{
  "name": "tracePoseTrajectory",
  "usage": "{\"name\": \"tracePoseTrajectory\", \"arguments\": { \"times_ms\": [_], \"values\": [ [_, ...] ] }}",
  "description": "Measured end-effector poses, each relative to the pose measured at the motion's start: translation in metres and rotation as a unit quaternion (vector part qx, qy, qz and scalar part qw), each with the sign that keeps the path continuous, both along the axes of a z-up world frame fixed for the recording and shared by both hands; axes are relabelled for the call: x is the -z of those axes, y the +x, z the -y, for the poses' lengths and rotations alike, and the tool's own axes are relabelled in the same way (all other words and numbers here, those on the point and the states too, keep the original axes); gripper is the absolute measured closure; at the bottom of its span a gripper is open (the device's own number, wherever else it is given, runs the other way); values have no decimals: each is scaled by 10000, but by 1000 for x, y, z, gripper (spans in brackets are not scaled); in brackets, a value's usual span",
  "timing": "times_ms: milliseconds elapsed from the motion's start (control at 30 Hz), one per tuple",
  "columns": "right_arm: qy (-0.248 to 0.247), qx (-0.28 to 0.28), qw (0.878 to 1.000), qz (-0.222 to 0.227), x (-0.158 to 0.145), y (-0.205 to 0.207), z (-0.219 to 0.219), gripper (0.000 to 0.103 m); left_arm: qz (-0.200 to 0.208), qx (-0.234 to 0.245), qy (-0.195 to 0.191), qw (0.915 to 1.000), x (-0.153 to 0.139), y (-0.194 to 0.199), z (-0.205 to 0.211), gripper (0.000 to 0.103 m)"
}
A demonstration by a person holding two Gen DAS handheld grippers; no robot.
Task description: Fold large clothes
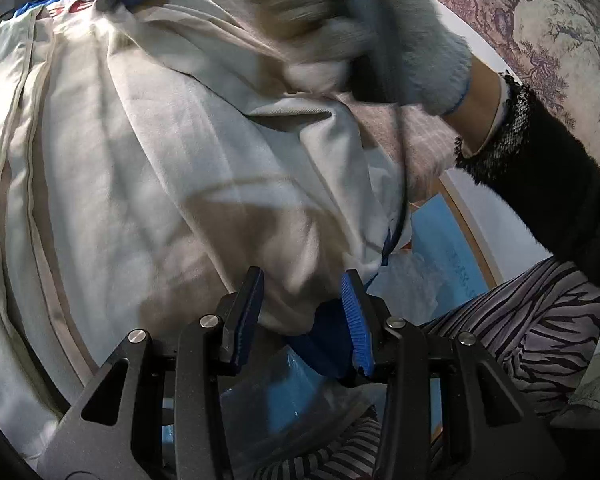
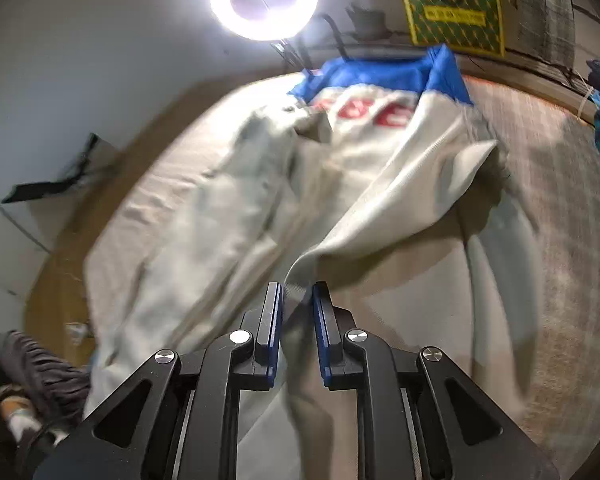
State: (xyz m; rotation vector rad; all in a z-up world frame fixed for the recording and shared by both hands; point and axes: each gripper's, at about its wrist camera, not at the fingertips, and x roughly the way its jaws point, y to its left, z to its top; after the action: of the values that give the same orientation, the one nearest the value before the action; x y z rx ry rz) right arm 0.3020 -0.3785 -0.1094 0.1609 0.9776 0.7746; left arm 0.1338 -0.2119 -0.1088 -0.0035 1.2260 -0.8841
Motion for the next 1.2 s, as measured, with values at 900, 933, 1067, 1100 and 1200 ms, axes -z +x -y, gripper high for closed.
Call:
{"name": "tracePoseTrajectory", "arguments": {
  "times_ms": [900,933,1067,1100,1200],
  "values": [
    [-1769,1554,9669,984,4,117,53,98,-91,84,-169,9998,-3,7,-5,62],
    [-1905,1745,9604,1047,0,118,63,98,-37,75,-196,9998,-7,6,-6,62],
    [-1782,2381,9518,750,5,139,124,98,47,71,-280,9996,-14,6,-4,62],
    [-1754,2423,9518,673,11,144,129,98,41,88,-287,9995,-13,6,-3,62],
    [-2524,2116,9412,755,38,152,108,98,-14,112,-211,9997,-8,7,0,62]
  ]
}}
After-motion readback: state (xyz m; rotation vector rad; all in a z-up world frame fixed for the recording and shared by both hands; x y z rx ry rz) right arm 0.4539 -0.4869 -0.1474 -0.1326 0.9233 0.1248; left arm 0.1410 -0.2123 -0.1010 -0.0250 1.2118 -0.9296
